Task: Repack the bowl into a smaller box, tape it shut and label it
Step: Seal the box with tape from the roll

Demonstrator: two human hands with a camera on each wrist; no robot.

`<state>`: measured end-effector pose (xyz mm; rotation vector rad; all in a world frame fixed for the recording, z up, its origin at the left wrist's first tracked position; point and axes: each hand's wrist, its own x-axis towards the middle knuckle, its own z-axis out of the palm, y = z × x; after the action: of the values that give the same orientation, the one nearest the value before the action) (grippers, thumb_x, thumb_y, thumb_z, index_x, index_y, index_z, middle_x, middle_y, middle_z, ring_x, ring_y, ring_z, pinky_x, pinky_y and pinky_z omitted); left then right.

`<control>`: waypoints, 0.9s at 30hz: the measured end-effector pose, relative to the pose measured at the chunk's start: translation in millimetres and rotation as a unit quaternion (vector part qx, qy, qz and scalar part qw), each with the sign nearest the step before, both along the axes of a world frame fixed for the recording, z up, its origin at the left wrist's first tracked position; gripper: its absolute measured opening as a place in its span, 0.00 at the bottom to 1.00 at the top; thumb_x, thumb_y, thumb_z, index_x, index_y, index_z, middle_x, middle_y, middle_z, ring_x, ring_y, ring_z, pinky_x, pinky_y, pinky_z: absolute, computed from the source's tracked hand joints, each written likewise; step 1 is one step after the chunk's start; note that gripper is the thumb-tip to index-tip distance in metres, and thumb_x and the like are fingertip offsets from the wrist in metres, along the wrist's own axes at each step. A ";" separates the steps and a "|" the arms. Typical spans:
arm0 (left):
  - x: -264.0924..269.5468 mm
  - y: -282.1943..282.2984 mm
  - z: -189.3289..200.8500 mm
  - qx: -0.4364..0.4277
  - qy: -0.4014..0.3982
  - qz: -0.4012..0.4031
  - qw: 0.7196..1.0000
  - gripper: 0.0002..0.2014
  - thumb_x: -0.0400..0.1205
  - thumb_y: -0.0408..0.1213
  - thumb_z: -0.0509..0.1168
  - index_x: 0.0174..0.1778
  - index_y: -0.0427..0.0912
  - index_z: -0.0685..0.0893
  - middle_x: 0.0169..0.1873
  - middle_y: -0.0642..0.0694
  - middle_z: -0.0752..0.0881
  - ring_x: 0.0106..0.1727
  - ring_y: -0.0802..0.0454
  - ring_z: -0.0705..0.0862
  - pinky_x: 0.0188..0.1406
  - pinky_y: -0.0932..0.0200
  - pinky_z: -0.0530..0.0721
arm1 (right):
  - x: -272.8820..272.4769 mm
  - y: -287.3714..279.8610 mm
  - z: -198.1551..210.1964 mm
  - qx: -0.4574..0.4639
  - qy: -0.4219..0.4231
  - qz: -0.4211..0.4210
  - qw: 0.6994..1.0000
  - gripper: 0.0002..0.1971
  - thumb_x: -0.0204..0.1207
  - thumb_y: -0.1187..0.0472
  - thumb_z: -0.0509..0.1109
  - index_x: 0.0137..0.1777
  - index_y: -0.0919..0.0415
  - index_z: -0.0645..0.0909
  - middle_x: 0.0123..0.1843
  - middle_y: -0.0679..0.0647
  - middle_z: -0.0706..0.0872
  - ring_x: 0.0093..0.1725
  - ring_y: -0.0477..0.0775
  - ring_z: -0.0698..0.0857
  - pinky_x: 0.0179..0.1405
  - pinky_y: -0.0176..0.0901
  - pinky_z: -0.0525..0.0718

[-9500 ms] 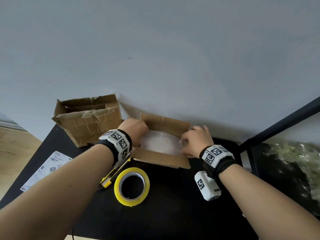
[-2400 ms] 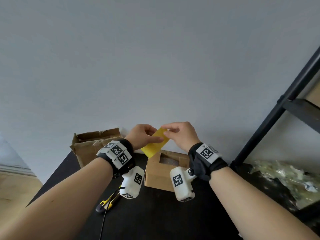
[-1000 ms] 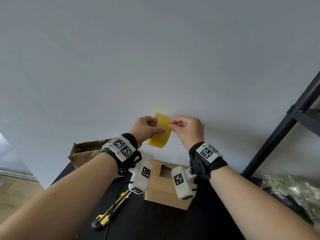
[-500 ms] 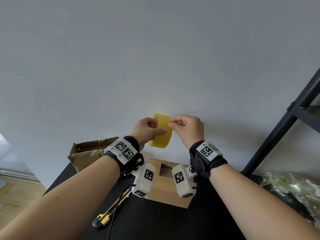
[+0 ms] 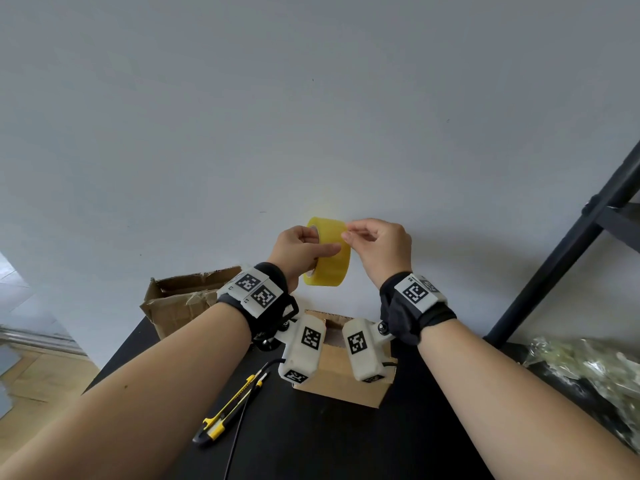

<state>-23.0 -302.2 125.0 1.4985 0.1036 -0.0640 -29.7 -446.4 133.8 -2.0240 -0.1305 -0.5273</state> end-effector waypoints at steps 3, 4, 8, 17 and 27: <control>-1.3 0.1 -0.7 0.006 -0.004 -0.001 1.000 0.20 0.69 0.27 0.77 0.54 0.35 0.79 0.47 0.39 0.83 0.49 0.43 0.84 0.58 0.45 0.83 | -2.4 1.5 -2.5 -0.017 -0.016 -0.007 1.000 0.06 0.71 0.63 0.77 0.47 0.59 0.91 0.43 0.51 0.92 0.41 0.45 0.88 0.50 0.33 0.84; -2.0 0.3 -2.1 0.012 -0.004 -0.002 1.000 0.20 0.69 0.27 0.78 0.54 0.35 0.79 0.48 0.39 0.82 0.49 0.43 0.84 0.56 0.46 0.83 | -3.2 1.7 -4.3 -0.020 -0.014 -0.007 1.000 0.05 0.71 0.63 0.77 0.46 0.59 0.91 0.42 0.51 0.92 0.41 0.45 0.88 0.50 0.36 0.85; -4.2 1.0 -6.5 0.023 -0.006 0.006 1.000 0.18 0.68 0.28 0.79 0.50 0.38 0.79 0.45 0.41 0.82 0.47 0.44 0.82 0.48 0.49 0.80 | -2.9 2.1 -9.4 -0.016 0.001 -0.014 1.000 0.03 0.71 0.62 0.78 0.43 0.59 0.89 0.40 0.50 0.91 0.40 0.46 0.88 0.48 0.38 0.86; -4.3 7.3 -7.8 0.037 -0.009 -0.002 0.999 0.17 0.68 0.28 0.79 0.45 0.41 0.79 0.42 0.44 0.81 0.45 0.45 0.80 0.46 0.49 0.78 | -1.3 3.5 -7.5 -0.017 0.035 -0.004 0.999 0.04 0.70 0.60 0.79 0.40 0.59 0.87 0.36 0.49 0.89 0.39 0.49 0.88 0.45 0.38 0.85; -1.6 6.3 -3.5 0.063 -0.026 0.019 0.998 0.17 0.68 0.30 0.79 0.46 0.41 0.78 0.36 0.50 0.78 0.38 0.53 0.78 0.39 0.59 0.77 | -3.6 11.4 -3.1 -0.157 0.001 -0.003 0.988 0.11 0.78 0.57 0.71 0.56 0.58 0.89 0.47 0.54 0.92 0.48 0.53 0.88 0.51 0.43 0.84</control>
<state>-24.7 -295.8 121.5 1.6216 0.0949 0.0128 -33.4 -435.0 130.7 -2.3313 -0.2176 -0.5335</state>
